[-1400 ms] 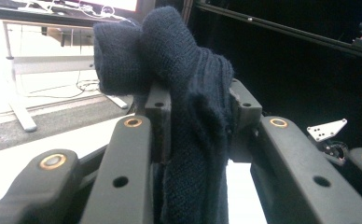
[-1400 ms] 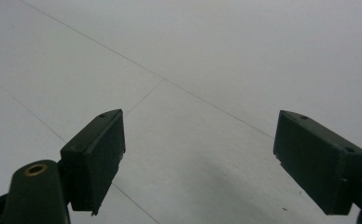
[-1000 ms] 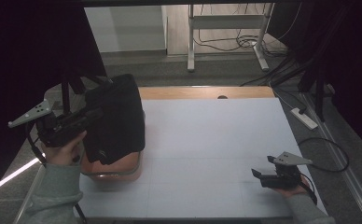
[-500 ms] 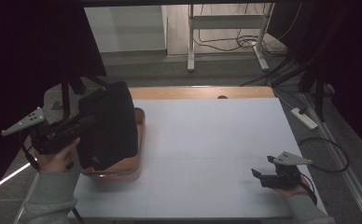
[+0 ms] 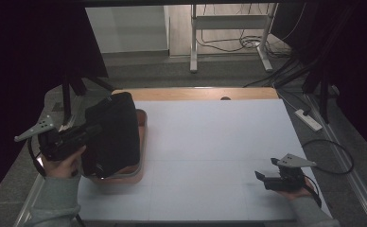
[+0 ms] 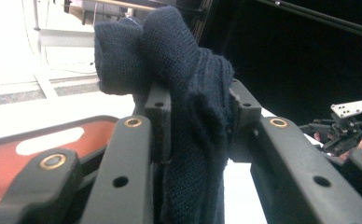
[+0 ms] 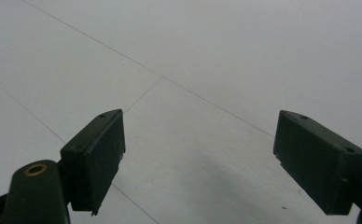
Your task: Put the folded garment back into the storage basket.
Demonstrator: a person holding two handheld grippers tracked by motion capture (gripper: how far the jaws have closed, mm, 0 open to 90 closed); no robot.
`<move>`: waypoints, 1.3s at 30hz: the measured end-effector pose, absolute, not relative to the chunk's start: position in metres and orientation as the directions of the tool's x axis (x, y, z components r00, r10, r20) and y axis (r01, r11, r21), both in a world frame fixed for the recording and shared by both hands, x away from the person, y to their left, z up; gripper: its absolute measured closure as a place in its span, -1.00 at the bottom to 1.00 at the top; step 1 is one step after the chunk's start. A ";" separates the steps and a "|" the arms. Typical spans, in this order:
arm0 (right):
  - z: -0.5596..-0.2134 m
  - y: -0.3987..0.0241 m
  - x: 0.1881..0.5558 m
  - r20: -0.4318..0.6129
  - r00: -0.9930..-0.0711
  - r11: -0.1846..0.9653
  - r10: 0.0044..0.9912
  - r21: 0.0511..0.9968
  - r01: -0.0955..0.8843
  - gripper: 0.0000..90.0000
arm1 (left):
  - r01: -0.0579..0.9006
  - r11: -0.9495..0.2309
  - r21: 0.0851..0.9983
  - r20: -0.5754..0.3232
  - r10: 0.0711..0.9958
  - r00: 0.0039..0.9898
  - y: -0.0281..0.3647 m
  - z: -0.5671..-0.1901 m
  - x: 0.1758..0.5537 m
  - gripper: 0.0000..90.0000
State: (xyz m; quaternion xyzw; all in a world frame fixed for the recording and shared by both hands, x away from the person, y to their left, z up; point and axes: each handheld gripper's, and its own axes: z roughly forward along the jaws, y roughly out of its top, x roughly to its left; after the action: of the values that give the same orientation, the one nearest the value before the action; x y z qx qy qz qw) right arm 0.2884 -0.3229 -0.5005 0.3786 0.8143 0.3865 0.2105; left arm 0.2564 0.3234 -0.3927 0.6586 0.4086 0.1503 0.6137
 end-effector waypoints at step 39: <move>-0.501 -0.323 0.289 -0.052 -0.623 0.417 0.781 0.785 0.457 -0.60 | 0.613 -0.114 0.782 -0.263 0.831 0.490 0.308 -0.424 0.324 0.48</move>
State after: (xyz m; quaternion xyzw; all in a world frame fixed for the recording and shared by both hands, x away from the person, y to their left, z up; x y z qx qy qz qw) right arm 0.2888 -0.3227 -0.5008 0.3798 0.8150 0.3836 0.2108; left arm 0.3244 0.3083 -0.4242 0.7365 0.4901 0.1209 0.4503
